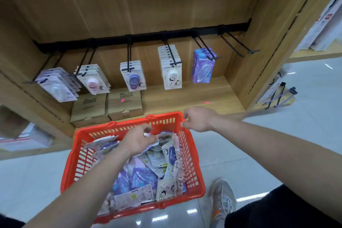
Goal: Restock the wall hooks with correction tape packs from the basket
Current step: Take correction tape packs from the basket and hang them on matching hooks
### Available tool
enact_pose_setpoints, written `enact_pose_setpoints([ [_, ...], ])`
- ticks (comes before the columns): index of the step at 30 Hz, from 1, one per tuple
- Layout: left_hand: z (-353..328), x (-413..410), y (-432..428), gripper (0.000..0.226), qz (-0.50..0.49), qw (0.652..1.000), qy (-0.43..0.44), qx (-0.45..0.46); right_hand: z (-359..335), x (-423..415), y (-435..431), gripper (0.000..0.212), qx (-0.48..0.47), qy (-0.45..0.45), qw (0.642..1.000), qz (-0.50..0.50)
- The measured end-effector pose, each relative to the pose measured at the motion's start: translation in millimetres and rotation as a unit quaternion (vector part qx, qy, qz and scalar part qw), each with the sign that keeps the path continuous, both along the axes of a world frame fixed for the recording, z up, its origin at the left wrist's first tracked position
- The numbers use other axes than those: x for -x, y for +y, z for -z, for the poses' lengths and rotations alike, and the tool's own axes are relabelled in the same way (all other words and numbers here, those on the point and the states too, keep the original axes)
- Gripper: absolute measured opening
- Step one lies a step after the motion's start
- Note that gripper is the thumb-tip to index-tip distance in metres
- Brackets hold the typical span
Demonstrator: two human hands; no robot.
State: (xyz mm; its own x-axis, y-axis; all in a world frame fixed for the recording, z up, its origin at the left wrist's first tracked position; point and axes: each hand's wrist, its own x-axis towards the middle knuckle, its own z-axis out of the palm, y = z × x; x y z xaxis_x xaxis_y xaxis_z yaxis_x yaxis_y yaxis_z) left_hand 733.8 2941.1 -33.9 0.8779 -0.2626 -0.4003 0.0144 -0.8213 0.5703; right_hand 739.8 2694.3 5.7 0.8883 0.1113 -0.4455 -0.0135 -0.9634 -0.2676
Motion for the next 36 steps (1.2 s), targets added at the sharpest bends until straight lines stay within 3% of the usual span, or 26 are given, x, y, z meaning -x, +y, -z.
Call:
enact_pose_setpoints([
  [3, 21.9, 24.6, 43.7, 0.045, -0.03, 0.999, 0.016, -0.023, 27.3, 25.1, 39.6, 0.037, -0.006, 0.039, 0.999, -0.031],
  [9, 75.6, 57.8, 107.0, 0.051, -0.026, 0.995, 0.057, -0.08, 108.2, 62.1, 98.2, 0.052, -0.084, 0.091, 0.992, 0.0],
  [17, 128.9, 76.2, 125.3, 0.033, -0.073, 0.992, 0.089, -0.047, 179.0, 70.6, 141.8, 0.042, -0.166, 0.111, 0.98, 0.008],
  [22, 141.9, 73.7, 111.2, 0.026, -0.05, 0.994, 0.087, -0.034, 202.6, 60.9, 156.4, 0.07, -0.115, 0.112, 0.985, -0.066],
  [25, 145.5, 74.0, 114.6, 0.028, -0.095, 0.994, 0.045, -0.005, 213.3, 60.4, 161.8, 0.079, -0.078, 0.097, 0.987, -0.1],
  [29, 137.2, 69.9, 138.9, 0.039, -0.136, 0.989, -0.01, -0.051, 214.5, 61.1, 162.6, 0.068, -0.096, 0.061, 0.991, -0.068],
  [33, 130.4, 66.4, 157.7, 0.055, -0.113, 0.985, 0.021, -0.126, 209.3, 56.0, 157.1, 0.055, -0.172, 0.058, 0.983, 0.015],
  [36, 135.6, 66.1, 149.2, 0.069, -0.084, 0.986, 0.051, -0.132, 203.2, 52.6, 154.6, 0.049, -0.251, 0.065, 0.962, 0.082],
])
